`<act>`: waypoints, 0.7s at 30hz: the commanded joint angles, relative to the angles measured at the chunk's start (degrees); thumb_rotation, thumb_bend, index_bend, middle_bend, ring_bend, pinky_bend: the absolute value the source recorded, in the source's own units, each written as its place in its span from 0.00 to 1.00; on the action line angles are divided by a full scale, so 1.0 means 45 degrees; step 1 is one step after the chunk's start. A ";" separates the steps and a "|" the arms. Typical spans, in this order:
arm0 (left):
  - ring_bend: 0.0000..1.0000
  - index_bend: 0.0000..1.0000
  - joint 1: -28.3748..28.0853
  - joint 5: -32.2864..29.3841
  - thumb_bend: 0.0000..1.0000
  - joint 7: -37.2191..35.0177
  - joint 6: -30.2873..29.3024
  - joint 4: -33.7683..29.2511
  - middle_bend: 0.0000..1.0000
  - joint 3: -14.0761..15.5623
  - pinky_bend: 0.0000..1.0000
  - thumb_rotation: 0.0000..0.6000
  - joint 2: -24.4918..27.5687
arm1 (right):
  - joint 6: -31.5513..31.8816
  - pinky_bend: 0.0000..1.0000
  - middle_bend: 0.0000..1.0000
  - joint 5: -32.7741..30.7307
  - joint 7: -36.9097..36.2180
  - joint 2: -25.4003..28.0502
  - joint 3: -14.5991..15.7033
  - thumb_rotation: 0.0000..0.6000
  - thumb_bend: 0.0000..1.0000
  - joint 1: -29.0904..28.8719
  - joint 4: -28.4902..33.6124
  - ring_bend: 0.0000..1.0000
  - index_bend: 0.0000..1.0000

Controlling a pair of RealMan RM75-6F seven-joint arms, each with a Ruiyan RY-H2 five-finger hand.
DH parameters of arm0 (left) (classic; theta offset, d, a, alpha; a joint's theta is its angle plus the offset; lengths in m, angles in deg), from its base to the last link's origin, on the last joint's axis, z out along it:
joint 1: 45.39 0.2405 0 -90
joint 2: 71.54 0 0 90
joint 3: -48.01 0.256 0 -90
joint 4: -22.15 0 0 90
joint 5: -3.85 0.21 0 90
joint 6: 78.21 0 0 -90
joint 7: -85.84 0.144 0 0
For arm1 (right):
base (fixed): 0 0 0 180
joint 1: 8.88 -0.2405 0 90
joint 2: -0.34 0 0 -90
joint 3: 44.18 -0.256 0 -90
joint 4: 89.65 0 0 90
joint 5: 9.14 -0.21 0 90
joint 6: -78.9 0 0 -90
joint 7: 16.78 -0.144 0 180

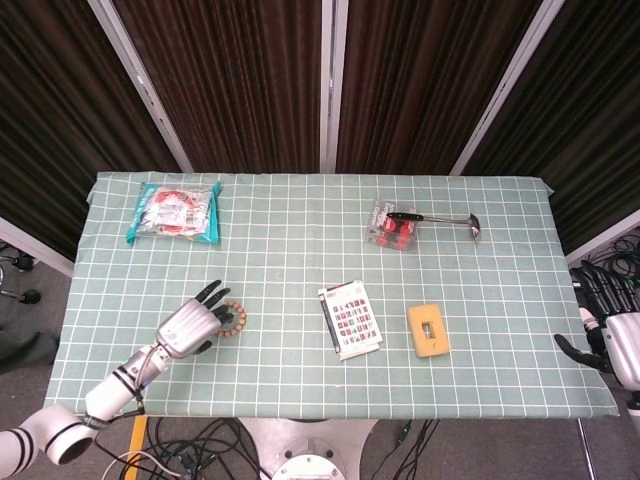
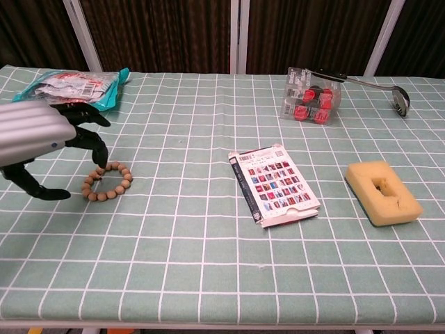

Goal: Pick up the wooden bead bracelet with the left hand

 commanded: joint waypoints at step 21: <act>0.15 0.44 -0.0272 -0.1107 0.25 0.1131 -0.0282 0.1939 0.46 0.0513 0.02 1.00 -0.1910 | -0.0159 0.00 0.01 -0.0203 -0.0215 -0.0170 -0.0011 1.00 0.12 0.0072 -0.0208 0.00 0.00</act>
